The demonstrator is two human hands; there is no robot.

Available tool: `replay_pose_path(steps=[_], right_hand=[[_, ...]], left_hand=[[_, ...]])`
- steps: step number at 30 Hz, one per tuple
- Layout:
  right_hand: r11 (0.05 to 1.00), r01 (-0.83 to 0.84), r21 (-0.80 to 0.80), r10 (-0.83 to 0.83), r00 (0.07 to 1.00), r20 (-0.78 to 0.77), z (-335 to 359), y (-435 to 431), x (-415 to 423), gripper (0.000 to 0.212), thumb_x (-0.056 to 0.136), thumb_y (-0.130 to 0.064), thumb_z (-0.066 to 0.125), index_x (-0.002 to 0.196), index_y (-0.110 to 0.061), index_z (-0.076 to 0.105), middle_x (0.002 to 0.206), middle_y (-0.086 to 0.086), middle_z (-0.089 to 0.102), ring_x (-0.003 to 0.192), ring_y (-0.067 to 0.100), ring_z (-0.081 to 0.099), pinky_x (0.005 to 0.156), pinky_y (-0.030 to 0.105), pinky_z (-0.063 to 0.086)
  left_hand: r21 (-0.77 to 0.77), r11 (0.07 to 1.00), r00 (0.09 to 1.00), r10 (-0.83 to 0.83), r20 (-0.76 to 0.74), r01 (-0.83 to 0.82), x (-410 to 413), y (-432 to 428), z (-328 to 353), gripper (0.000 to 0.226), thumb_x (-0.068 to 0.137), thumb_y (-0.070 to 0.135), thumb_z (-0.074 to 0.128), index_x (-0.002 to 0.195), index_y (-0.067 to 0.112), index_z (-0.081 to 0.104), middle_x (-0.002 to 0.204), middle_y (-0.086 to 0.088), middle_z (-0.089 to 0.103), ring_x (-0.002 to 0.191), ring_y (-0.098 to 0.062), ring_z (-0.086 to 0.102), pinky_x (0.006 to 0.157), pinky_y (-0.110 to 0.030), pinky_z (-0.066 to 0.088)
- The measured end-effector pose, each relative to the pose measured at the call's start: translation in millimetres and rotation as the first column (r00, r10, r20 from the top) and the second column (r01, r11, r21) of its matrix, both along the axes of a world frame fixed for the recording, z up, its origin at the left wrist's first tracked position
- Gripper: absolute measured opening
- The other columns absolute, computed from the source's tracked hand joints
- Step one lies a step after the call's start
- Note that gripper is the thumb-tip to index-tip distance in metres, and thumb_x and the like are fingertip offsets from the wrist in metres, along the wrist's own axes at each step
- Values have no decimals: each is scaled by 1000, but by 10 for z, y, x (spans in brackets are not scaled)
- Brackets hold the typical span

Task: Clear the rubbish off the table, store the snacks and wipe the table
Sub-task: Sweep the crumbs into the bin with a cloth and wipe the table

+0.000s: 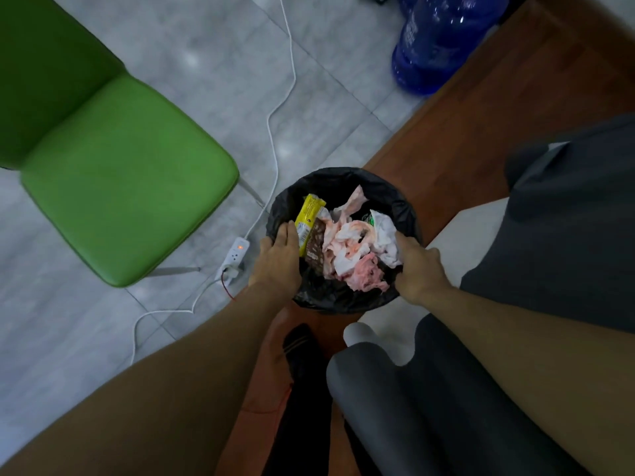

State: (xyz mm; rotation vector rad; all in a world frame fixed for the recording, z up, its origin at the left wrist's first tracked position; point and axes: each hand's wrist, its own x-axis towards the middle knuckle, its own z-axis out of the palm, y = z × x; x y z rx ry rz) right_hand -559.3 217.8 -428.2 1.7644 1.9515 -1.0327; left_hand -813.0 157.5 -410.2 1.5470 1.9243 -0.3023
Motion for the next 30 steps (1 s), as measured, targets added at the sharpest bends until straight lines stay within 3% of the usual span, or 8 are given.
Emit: replay_pose_path(steps=[5,15,21,24,26,30], right_hand=[[995,-44,86,51,996,-75,738,85,-171,87,79,5,60,156,-18,26,134,5,47,117,38,47,90,35,39],[951,-145,273,186,973,-134,2294,130,-422,88,78,3,63,155,-22,27,143,3,44,117,35,46,93,37,41],[915,-196,353,262,953,-151,3017,-26,-537,72,80,1,62,145,-21,38,144,4,44,120,35,43,94,38,39],[924,-183,335,257,947,-193,3271,-200,-595,66,82,1,59,144,-15,40,146,8,42,123,37,38,96,35,36],[916,-176,359,265,939,-217,3448,-352,-633,60,81,1,59,137,-13,43,138,7,45,116,35,39,90,34,35],[908,-149,390,257,936,-241,3757,-709,-658,35,79,1,59,102,-18,41,112,6,48,103,32,42,82,39,39]], left_hand=[[60,998,999,0,-48,3,-194,23,872,83,88,5,51,154,-3,2,162,-19,11,136,-43,30,111,-43,30],[187,979,984,110,-137,-83,-272,-277,2633,79,92,5,48,154,-2,0,163,-17,7,138,-38,27,112,-39,23],[287,948,970,189,-150,-140,-281,-613,3376,78,90,4,51,153,-3,7,162,-18,14,141,-36,27,113,-38,21],[326,928,967,228,-117,-180,-367,-825,3584,78,85,2,54,152,-4,14,159,-19,22,134,-39,36,108,-40,27],[344,920,964,240,-115,-188,-425,-972,3714,79,82,2,56,151,-4,18,158,-20,26,131,-41,39,106,-40,28],[355,914,964,245,-104,-194,-498,-1269,3935,81,82,0,58,152,-4,18,158,-19,26,131,-42,38,107,-42,27]])
